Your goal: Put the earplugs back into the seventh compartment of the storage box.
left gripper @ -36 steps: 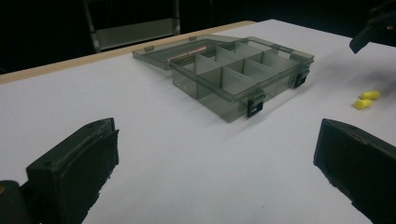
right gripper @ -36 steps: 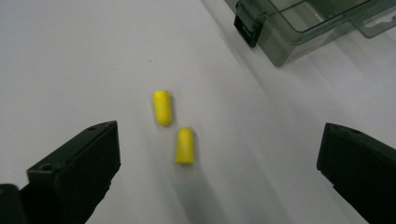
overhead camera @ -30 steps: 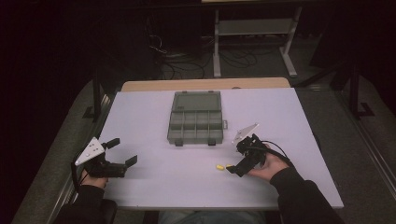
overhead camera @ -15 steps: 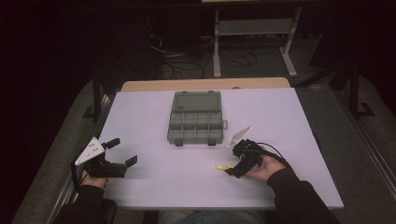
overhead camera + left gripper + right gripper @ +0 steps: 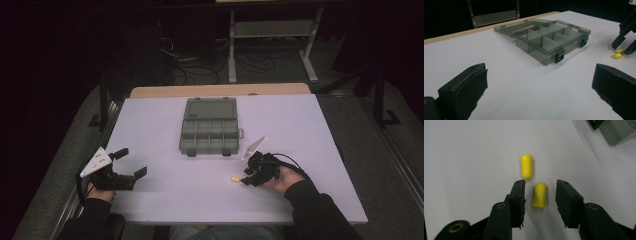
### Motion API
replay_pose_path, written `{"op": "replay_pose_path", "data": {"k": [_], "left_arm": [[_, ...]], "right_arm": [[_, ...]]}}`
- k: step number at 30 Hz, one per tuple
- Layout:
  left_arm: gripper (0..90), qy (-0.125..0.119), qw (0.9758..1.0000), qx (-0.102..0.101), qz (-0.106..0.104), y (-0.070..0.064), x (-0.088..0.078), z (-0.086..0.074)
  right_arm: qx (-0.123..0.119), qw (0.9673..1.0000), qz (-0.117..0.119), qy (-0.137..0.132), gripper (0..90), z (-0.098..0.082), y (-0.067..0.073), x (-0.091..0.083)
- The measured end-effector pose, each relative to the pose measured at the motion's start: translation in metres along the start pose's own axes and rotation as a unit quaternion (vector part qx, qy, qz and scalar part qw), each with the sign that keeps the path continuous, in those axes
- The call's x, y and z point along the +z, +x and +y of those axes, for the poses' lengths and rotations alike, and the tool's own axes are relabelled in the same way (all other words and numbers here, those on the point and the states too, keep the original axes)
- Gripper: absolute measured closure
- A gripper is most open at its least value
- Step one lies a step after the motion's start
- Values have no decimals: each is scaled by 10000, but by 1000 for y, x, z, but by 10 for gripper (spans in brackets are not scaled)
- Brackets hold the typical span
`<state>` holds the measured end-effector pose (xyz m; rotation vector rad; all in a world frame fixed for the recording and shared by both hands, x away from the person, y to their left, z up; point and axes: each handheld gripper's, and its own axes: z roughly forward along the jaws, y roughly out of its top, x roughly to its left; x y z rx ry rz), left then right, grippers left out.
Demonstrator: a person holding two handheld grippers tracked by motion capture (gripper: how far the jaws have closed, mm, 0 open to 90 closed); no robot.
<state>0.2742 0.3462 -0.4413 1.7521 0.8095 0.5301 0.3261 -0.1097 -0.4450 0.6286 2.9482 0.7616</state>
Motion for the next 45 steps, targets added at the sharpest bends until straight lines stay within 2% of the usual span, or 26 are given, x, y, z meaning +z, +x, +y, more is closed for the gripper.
{"op": "replay_pose_path", "data": {"k": [3,9,13,19,24,35,45], "left_arm": [[0,1,10000,6,2,0,0,0],[0,-24,10000,-16,47,0,-1,0],[0,-20,10000,-4,39,0,-1,0],[0,-18,10000,-7,35,0,-1,0],[0,-1,10000,-13,26,0,0,0],[0,4,10000,-17,12,0,0,0],[0,11,10000,-13,2,0,0,0]], "right_arm": [[15,10000,-28,10,665,0,0,1],[63,10000,73,26,784,0,-3,0],[55,9999,90,36,790,0,-2,-1],[62,9998,114,-128,793,3,-3,-12],[24,9998,70,-161,793,7,-4,-22],[-81,9995,-42,-299,794,25,-10,-50],[-184,9993,-89,-298,795,41,-12,-60]]}}
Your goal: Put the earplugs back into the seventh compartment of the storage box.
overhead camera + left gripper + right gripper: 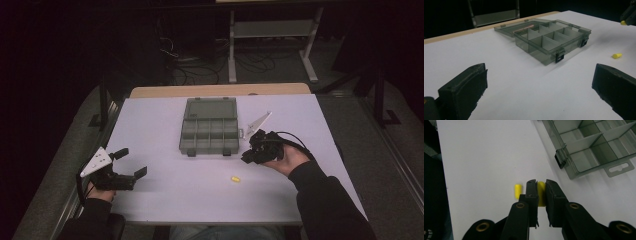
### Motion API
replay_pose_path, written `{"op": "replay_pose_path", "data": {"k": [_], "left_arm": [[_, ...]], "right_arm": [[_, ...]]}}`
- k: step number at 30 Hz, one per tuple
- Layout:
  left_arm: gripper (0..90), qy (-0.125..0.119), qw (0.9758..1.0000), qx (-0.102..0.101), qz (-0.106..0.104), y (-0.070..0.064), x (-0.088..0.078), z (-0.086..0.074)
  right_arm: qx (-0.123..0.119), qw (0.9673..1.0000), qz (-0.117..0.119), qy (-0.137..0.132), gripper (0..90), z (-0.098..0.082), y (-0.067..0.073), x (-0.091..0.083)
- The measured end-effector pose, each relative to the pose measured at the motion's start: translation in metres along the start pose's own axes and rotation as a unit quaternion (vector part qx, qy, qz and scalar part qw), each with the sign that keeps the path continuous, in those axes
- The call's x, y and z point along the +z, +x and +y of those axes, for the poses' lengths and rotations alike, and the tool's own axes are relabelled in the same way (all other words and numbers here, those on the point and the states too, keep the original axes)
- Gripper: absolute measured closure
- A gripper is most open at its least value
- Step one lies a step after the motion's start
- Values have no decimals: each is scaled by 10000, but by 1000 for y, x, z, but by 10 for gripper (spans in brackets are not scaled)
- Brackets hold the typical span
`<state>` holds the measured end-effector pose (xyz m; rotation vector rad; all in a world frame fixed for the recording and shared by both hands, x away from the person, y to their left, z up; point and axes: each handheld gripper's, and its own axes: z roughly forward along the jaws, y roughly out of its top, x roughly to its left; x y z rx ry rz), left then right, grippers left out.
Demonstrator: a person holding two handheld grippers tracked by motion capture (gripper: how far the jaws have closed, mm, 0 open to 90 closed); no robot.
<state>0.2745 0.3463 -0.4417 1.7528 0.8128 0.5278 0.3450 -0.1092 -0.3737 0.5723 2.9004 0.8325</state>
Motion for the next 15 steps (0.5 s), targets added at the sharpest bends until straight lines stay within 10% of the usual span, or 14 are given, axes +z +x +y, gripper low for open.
{"op": "replay_pose_path", "data": {"k": [15], "left_arm": [[0,6,10000,18,-18,0,0,0]], "right_arm": [[-45,9998,-39,167,800,32,-15,4]]}}
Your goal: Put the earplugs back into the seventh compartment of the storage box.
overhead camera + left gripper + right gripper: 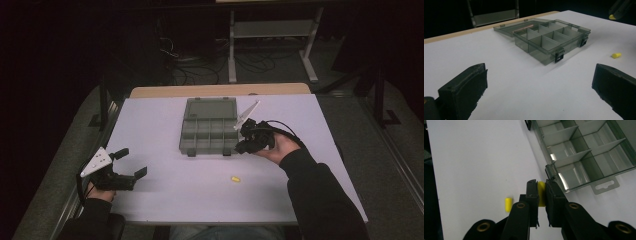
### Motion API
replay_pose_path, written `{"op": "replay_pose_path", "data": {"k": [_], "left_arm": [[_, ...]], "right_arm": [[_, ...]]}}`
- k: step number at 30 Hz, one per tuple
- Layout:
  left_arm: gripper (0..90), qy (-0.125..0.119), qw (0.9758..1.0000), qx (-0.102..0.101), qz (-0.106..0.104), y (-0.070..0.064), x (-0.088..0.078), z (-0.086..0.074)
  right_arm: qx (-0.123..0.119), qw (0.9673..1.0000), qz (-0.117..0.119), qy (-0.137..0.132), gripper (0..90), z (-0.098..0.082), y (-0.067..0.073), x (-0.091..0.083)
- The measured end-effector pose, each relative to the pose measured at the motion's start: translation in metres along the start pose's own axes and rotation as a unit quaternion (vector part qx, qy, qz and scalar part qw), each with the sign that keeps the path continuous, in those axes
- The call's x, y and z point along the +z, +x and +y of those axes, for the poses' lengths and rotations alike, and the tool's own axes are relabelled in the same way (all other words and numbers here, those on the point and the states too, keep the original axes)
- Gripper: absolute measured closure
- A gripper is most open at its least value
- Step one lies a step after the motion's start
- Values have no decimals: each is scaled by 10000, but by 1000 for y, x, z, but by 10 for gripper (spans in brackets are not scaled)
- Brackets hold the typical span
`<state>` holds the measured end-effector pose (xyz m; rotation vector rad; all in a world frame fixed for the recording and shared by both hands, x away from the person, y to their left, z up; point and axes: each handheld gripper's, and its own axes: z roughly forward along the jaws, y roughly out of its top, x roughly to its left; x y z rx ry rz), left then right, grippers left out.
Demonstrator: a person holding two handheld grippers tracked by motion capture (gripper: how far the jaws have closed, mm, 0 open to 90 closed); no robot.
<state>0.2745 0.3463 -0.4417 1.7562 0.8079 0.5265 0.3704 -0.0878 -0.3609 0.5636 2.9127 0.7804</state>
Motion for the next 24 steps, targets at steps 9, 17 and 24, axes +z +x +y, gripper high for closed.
{"op": "replay_pose_path", "data": {"k": [9,17,24], "left_arm": [[0,12,10000,3,-12,0,0,0],[0,14,10000,-3,-35,0,0,0],[0,3,10000,-5,-44,0,0,0]], "right_arm": [[-20,9999,-49,136,800,17,-9,0],[-62,9998,-47,160,800,31,-12,6],[-103,9997,-33,234,800,44,-14,16]]}}
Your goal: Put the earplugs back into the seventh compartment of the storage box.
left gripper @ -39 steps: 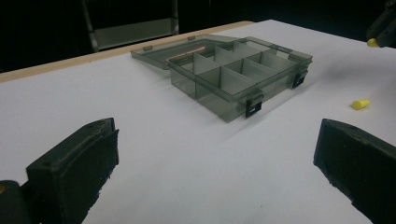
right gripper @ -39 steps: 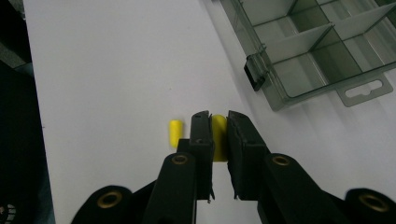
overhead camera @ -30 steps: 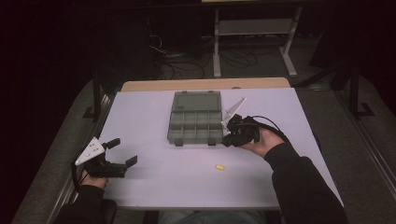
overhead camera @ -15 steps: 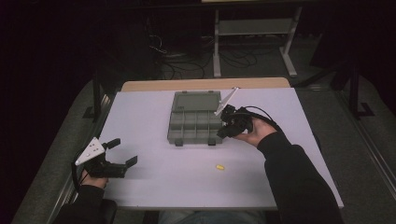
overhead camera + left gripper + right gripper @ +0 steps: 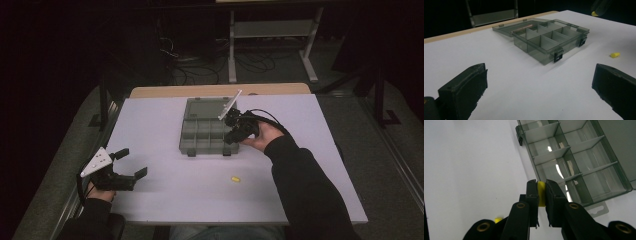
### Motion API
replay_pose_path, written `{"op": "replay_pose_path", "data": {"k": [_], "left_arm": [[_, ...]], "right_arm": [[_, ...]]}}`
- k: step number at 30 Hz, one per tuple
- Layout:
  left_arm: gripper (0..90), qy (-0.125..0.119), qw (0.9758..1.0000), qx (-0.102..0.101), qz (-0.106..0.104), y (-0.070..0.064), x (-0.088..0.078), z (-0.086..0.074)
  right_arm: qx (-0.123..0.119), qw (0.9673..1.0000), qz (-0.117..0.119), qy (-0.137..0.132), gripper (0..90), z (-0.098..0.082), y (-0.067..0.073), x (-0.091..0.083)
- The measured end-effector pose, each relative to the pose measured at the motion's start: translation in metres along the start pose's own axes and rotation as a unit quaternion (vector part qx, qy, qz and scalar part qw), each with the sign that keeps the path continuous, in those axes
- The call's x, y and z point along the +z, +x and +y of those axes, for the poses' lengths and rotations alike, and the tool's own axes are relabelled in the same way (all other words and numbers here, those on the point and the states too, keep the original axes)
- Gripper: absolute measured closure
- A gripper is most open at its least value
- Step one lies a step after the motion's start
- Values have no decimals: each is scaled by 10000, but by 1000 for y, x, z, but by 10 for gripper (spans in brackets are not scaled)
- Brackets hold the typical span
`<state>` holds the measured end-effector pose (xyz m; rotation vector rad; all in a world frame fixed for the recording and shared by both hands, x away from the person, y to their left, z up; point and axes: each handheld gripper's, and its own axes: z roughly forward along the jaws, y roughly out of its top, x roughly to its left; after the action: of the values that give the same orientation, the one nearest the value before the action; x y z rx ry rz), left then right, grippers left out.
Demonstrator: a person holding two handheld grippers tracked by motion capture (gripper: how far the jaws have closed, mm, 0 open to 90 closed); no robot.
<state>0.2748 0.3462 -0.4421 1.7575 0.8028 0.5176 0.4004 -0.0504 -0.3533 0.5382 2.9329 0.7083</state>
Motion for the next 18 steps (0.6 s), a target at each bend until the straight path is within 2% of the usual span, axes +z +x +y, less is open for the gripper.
{"op": "replay_pose_path", "data": {"k": [9,18], "left_arm": [[0,1,10000,-6,-11,0,0,0],[0,-4,10000,-12,-30,0,1,0]], "right_arm": [[30,10000,-38,2,800,14,-9,5],[22,9999,-45,105,800,26,-19,21]]}}
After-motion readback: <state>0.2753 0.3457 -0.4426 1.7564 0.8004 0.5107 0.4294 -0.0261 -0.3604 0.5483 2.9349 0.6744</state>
